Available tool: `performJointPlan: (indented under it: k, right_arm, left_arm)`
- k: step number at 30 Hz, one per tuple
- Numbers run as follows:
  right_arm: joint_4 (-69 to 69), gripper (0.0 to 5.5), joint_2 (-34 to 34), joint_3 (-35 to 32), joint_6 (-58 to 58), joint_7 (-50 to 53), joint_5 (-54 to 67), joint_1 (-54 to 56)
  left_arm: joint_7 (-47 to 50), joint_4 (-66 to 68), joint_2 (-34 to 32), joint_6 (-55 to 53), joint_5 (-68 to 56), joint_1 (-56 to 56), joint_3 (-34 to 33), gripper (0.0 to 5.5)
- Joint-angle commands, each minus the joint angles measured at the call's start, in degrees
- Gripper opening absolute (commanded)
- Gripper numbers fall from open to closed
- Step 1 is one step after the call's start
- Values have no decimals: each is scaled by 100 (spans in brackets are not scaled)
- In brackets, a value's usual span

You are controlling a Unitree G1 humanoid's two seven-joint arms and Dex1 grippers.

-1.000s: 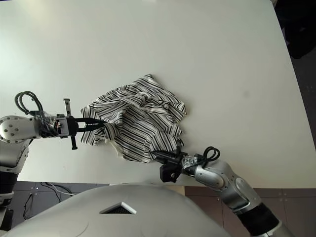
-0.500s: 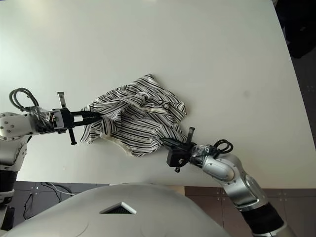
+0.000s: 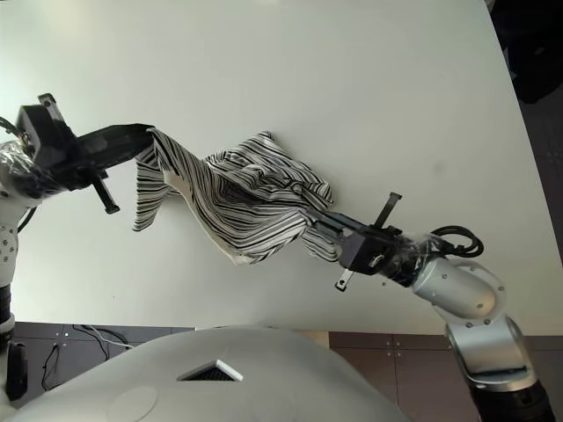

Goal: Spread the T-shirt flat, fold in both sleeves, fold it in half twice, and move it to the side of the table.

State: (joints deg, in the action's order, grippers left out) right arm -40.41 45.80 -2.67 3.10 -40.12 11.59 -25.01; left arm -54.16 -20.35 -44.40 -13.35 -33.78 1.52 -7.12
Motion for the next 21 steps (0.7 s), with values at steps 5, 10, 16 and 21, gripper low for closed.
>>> performJointPlan:
  k: [5,10,16,21]
  right_arm:
    - [113,12,100,-1129,-1045,-51,1483,1146]
    - [157,12,72,-1246,-1297,-166,1757,1460]
    - [27,12,-52,-1352,-1601,-73,2196,1693]
    - [-41,12,-41,-1491,-1747,-34,2364,1752]
  left_arm:
    - [681,-273,160,-693,-555,700,-445,10]
    - [756,-208,254,-683,-451,690,-429,10]
    - [697,-51,309,-543,-184,640,-353,10]
    - [663,-37,303,-648,-236,762,-464,10]
